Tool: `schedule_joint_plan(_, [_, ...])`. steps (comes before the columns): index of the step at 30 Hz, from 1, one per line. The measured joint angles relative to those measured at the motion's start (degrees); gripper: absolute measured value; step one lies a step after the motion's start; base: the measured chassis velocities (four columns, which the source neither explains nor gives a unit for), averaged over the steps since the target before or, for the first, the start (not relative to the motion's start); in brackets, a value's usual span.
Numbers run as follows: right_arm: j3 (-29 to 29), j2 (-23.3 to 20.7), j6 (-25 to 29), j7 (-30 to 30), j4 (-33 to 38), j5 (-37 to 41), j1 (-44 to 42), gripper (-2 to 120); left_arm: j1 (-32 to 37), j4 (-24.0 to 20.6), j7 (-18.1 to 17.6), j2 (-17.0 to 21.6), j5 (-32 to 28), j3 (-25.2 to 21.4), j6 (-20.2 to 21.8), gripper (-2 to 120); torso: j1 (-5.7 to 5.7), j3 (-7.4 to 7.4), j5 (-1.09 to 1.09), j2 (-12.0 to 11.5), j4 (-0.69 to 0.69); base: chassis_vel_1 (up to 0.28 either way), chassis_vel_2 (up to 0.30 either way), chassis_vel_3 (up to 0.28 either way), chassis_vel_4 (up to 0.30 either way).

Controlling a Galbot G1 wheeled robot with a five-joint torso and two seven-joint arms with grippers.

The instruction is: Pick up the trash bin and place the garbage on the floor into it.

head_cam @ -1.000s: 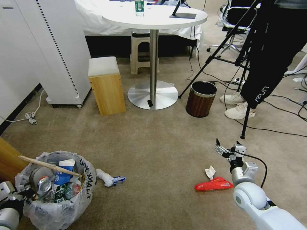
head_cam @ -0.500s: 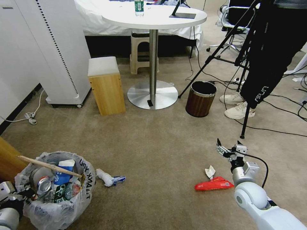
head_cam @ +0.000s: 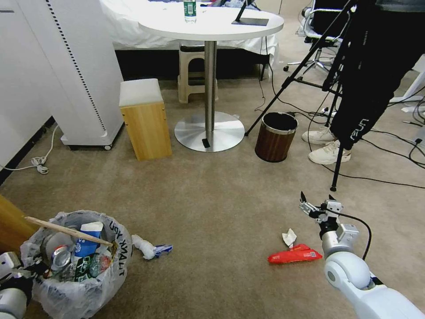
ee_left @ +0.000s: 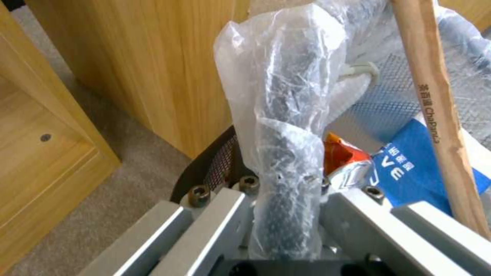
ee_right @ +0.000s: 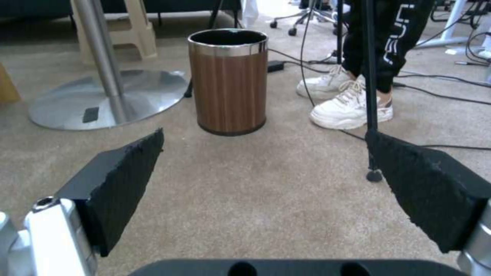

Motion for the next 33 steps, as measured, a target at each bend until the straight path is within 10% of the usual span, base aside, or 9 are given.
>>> schedule_joint_plan(33, [-7.7,-4.2,-9.46,-4.12,0.16,14.94,-0.3,100,-0.9,-1.33,0.73,-1.75,3.56,5.52,-1.02,0,0.0,0.0,0.0,0.0,0.01,0.0,0.0,0.0,0.0])
